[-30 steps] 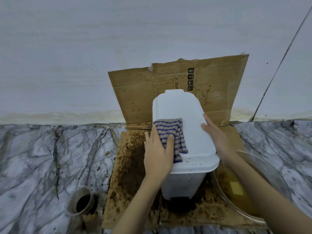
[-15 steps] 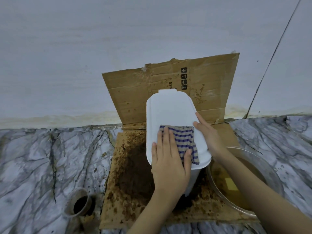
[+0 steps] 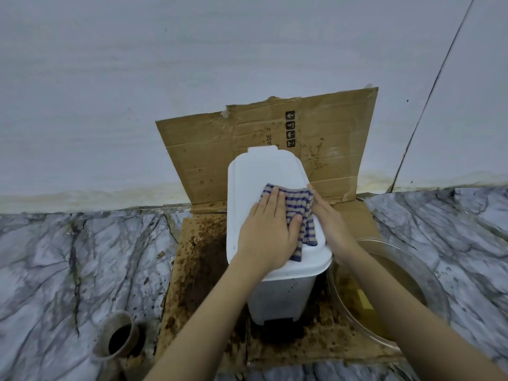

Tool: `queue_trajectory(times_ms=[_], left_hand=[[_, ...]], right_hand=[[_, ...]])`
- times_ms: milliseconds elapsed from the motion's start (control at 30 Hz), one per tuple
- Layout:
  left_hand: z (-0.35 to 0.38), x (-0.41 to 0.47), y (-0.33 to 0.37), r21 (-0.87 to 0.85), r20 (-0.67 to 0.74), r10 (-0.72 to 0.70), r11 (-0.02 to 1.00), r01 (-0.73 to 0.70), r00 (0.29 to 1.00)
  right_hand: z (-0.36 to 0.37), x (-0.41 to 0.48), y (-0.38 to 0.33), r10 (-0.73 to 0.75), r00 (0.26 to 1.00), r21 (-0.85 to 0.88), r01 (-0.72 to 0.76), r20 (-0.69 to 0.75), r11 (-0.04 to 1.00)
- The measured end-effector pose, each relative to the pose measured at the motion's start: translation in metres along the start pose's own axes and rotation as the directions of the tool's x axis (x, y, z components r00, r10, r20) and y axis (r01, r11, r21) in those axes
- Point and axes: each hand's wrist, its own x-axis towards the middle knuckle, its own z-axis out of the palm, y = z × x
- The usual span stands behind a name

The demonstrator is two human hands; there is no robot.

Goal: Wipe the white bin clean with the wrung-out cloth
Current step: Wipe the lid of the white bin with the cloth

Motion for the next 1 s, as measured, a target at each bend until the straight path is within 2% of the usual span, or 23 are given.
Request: queue_trajectory(times_ms=[67, 100, 167, 200, 267, 300, 333, 400, 433, 500, 600, 700, 800, 867, 933, 1000], left_hand=[[-0.009, 0.011, -0.003, -0.043, 0.094, 0.021, 0.999, -0.017, 0.995], [-0.014, 0.012, -0.007, -0.128, 0.118, 0.047, 0.991, -0.032, 0.992], [-0.024, 0.008, -0.020, -0.369, 0.053, 0.040, 0.929, -0.018, 0.998], [-0.027, 0.005, -0.031, -0.459, -0.015, -0.012, 0.888, 0.004, 1.000], [-0.025, -0.001, -0.055, -0.564, -0.058, -0.139, 0.822, 0.083, 0.989], [-0.020, -0.002, -0.064, -0.601, -0.018, -0.180, 0.788, 0.133, 0.984], [-0.012, -0.003, -0.070, -0.632, 0.032, -0.198, 0.756, 0.173, 0.980], [0.001, -0.003, -0.072, -0.701, 0.067, -0.200, 0.687, 0.188, 0.978], [0.005, -0.002, -0.072, -0.742, 0.065, -0.210, 0.644, 0.187, 0.976], [0.009, -0.001, -0.073, -0.805, 0.064, -0.230, 0.563, 0.186, 0.971], [0.013, -0.003, -0.077, -0.870, 0.059, -0.206, 0.469, 0.151, 0.977], [0.019, -0.002, -0.080, -0.927, 0.049, -0.195, 0.355, 0.117, 0.980], [0.027, 0.000, -0.083, -0.917, 0.039, -0.190, 0.383, 0.110, 0.981], [0.027, 0.001, -0.080, -0.901, 0.025, -0.212, 0.418, 0.113, 0.977], [0.028, 0.002, -0.079, -0.896, 0.008, -0.229, 0.431, 0.109, 0.973], [0.029, 0.002, -0.080, -0.903, -0.007, -0.241, 0.419, 0.098, 0.971]], right_hand=[[-0.001, 0.000, 0.000, 0.022, 1.000, -0.004, -0.022, 0.018, 1.000], [-0.001, 0.000, 0.000, 0.005, 1.000, -0.039, -0.005, -0.012, 0.999], [-0.002, -0.006, -0.004, -0.187, 0.968, -0.266, 0.138, -0.169, 0.954], [-0.001, -0.011, -0.010, -0.327, 0.917, -0.390, 0.221, -0.229, 0.894], [0.009, -0.024, -0.026, -0.540, 0.817, -0.553, 0.359, -0.204, 0.752], [0.017, -0.030, -0.035, -0.566, 0.817, -0.624, 0.387, -0.109, 0.679], [0.026, -0.034, -0.040, -0.531, 0.847, -0.705, 0.385, 0.014, 0.595], [0.045, -0.033, -0.038, -0.352, 0.908, -0.852, 0.360, 0.227, 0.380], [0.051, -0.032, -0.035, -0.264, 0.923, -0.893, 0.350, 0.279, 0.282], [0.054, -0.027, -0.028, -0.170, 0.934, -0.924, 0.342, 0.313, 0.174], [0.041, -0.027, -0.027, -0.119, 0.906, -0.902, 0.418, 0.405, 0.107], [0.012, -0.034, -0.027, -0.109, 0.813, -0.815, 0.578, 0.572, 0.032], [-0.020, -0.040, -0.018, -0.144, 0.746, -0.745, 0.663, 0.650, 0.077], [-0.030, -0.042, -0.014, -0.194, 0.753, -0.745, 0.654, 0.628, 0.129], [-0.024, -0.044, -0.013, -0.243, 0.769, -0.773, 0.627, 0.592, 0.102], [-0.003, -0.044, -0.014, -0.268, 0.772, -0.797, 0.603, 0.576, 0.023]])
